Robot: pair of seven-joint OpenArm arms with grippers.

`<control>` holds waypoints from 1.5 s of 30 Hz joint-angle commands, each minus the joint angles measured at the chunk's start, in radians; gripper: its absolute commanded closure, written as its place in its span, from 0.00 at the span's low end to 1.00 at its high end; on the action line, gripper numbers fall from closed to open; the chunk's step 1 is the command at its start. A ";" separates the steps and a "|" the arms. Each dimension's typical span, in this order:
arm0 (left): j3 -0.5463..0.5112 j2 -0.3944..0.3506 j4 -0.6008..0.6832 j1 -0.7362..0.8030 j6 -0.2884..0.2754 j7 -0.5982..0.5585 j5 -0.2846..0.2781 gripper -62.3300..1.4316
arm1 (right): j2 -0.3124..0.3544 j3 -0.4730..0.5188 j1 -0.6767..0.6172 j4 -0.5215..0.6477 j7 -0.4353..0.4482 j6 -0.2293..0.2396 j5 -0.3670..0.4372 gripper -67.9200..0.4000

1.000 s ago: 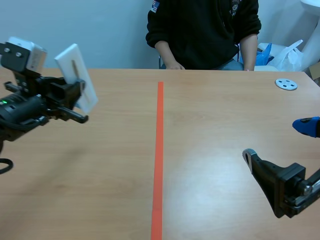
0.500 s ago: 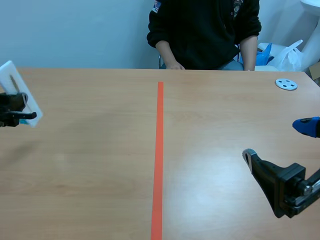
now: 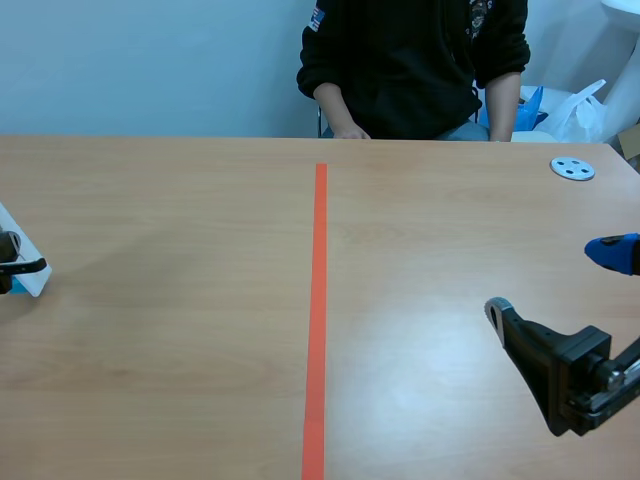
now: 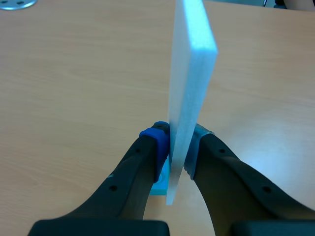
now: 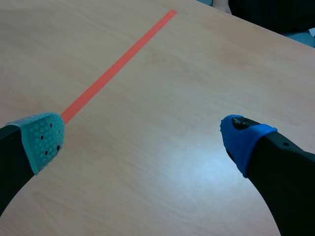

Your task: Sort the leaf by its shape. The table is split by an orange tape line. A compound leaf with several leaflets goes to the left side, a simple leaf with one blade goes to the right side. Return to the home posture when a red brick is placed on the table.

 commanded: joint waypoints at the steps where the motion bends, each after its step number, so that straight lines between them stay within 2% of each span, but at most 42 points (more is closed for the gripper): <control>1: -0.003 0.002 0.025 -0.011 -0.002 -0.021 -0.006 0.93 | 0.005 0.008 0.011 0.013 0.014 0.000 0.010 0.00; 4: -0.002 0.011 0.026 -0.011 -0.003 -0.021 -0.006 0.91 | 0.005 0.008 0.011 0.013 0.014 0.000 0.010 0.00; 12: -0.002 0.020 0.026 -0.008 -0.003 -0.016 -0.006 0.63 | 0.005 0.008 0.011 0.013 0.014 0.000 0.010 0.00; 14: -0.002 0.017 0.026 -0.008 -0.003 -0.018 -0.006 0.53 | 0.005 0.008 0.011 0.013 0.014 0.000 0.010 0.00; 19: -0.002 0.008 0.031 -0.008 -0.003 -0.064 -0.006 0.19 | 0.005 0.008 0.011 0.013 0.014 0.000 0.010 0.00; 22: -0.006 -0.003 0.053 -0.008 -0.003 -0.065 -0.007 0.09 | 0.005 0.008 0.011 0.013 0.014 0.000 0.010 0.00; 26: -0.023 -0.027 0.119 -0.005 -0.003 -0.055 -0.007 0.05 | 0.005 0.008 0.011 0.013 0.014 0.000 0.010 0.00; 33: -0.113 -0.087 0.336 0.034 -0.010 0.100 -0.007 0.00 | 0.005 0.008 0.011 0.013 0.015 0.000 0.010 0.00; 36: -0.159 -0.108 0.471 0.086 -0.061 0.185 -0.007 0.00 | 0.005 0.008 0.011 0.013 0.014 0.000 0.010 0.00; 39: -0.196 -0.117 0.618 0.161 -0.141 0.259 -0.012 0.00 | 0.005 0.008 0.011 0.013 0.014 0.000 0.010 0.00; 45: -0.212 -0.111 0.909 0.365 -0.255 0.325 -0.021 0.00 | 0.005 0.008 0.011 0.013 0.014 -0.001 0.010 0.00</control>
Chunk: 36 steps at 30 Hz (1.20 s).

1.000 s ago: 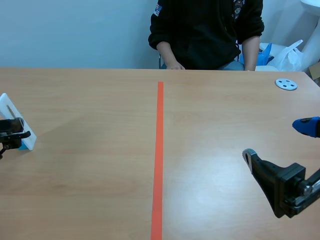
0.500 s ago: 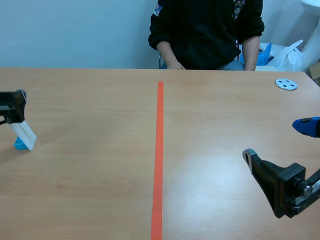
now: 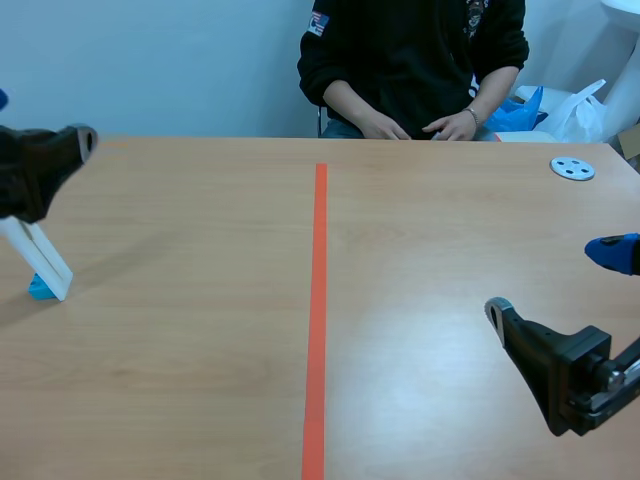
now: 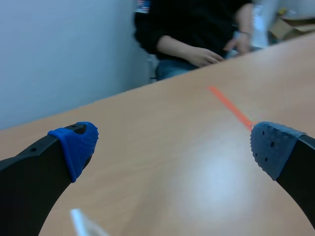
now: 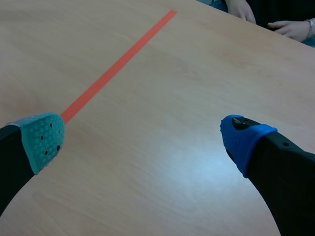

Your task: Sort the leaf by its shape. The table is split by an orange tape line. A compound leaf with several leaflets goes to the left side, a simple leaf with one blade goes to the right side. Return to the home posture when a red brick is placed on the table.

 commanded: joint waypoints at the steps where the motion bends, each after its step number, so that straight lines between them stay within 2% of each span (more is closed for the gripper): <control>1: -0.003 0.013 0.038 0.051 -0.026 0.000 -0.007 0.00 | 0.005 0.008 0.011 0.013 0.014 -0.001 0.010 0.00; 8: -0.002 0.116 0.224 0.293 -0.059 0.023 -0.007 0.00 | 0.005 0.008 0.011 0.013 0.014 -0.001 0.010 0.00; 13: 0.004 0.200 0.269 0.414 -0.061 0.023 -0.003 0.00 | 0.005 0.008 0.011 0.013 0.014 -0.001 0.010 0.00; 17: 0.010 0.249 0.283 0.470 -0.095 0.023 0.028 0.00 | 0.005 0.008 0.011 0.013 0.014 0.000 0.010 0.00; 19: 0.024 0.256 0.287 0.475 -0.113 0.024 0.053 0.00 | 0.005 0.008 0.011 0.013 0.014 0.000 0.010 0.00; 24: 0.066 0.255 0.287 0.471 -0.112 0.022 0.107 0.00 | 0.005 0.008 0.011 0.013 0.014 0.000 0.010 0.00; 36: 0.088 0.255 0.287 0.469 -0.111 0.014 0.111 0.00 | 0.005 0.008 0.011 0.013 0.013 0.000 0.010 0.00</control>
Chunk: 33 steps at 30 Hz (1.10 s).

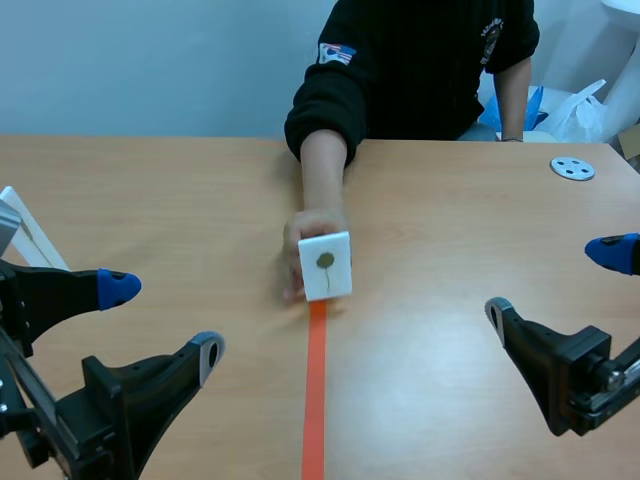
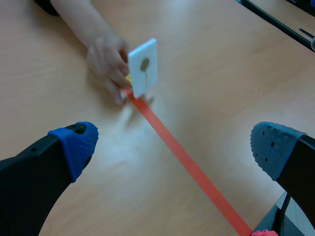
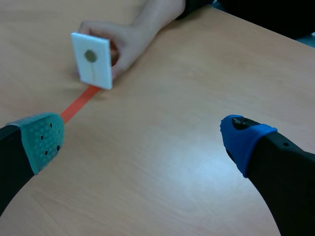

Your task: Sort the leaf by its shape. The table is split by an orange tape line. A compound leaf with several leaflets goes to the left side, a simple leaf with one blade goes to the right side. Return to the home posture when a red brick is placed on the table.

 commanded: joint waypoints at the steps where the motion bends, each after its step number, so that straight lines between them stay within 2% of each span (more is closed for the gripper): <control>1: -0.005 -0.006 0.019 0.000 -0.002 -0.015 -0.013 0.00 | 0.005 0.008 0.011 0.013 0.013 0.000 0.010 0.00; 24: -0.005 -0.006 0.015 -0.004 0.001 -0.014 -0.004 0.00 | 0.005 0.008 0.011 0.013 0.011 0.000 0.010 0.00; 33: 0.031 -0.009 -0.034 -0.055 0.001 -0.024 0.081 0.00 | 0.005 0.008 0.011 0.013 0.011 0.000 0.010 0.00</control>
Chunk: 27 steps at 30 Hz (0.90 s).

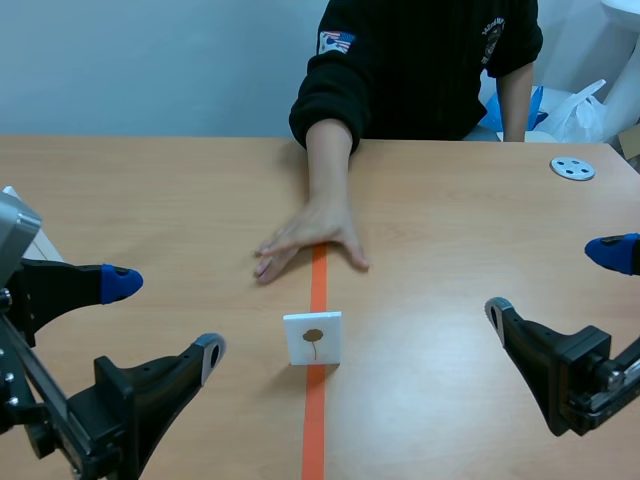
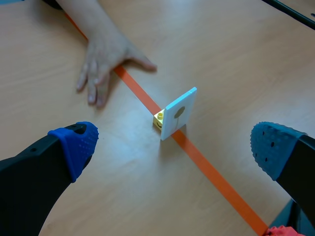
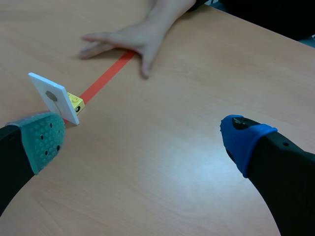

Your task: Sort the leaf by its shape. The table is split by an orange tape line. A compound leaf with several leaflets goes to the left side, a simple leaf with one blade goes to the right side. Return to the home posture when a red brick is placed on the table.

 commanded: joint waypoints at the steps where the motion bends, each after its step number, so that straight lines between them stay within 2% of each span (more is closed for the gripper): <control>1: 0.024 -0.006 -0.021 -0.021 0.000 -0.024 0.004 0.00 | 0.005 0.008 0.011 0.013 0.011 0.000 0.010 0.00; 10: 0.185 -0.005 -0.230 -0.206 0.002 -0.149 0.172 0.00 | 0.005 0.008 0.011 0.013 0.011 0.000 0.010 0.00; 16: 0.315 -0.005 -0.422 -0.369 0.032 -0.249 0.303 0.00 | 0.005 0.008 0.011 0.013 0.011 0.000 0.010 0.00; 19: 0.381 -0.002 -0.513 -0.444 0.037 -0.306 0.338 0.00 | 0.005 0.008 0.011 0.013 0.012 0.000 0.010 0.00; 23: 0.456 0.022 -0.612 -0.530 0.089 -0.340 0.392 0.00 | 0.005 0.008 0.011 0.013 0.012 -0.001 0.010 0.00; 27: 0.521 0.060 -0.711 -0.608 0.132 -0.368 0.422 0.00 | 0.005 0.008 0.011 0.013 0.012 -0.001 0.010 0.00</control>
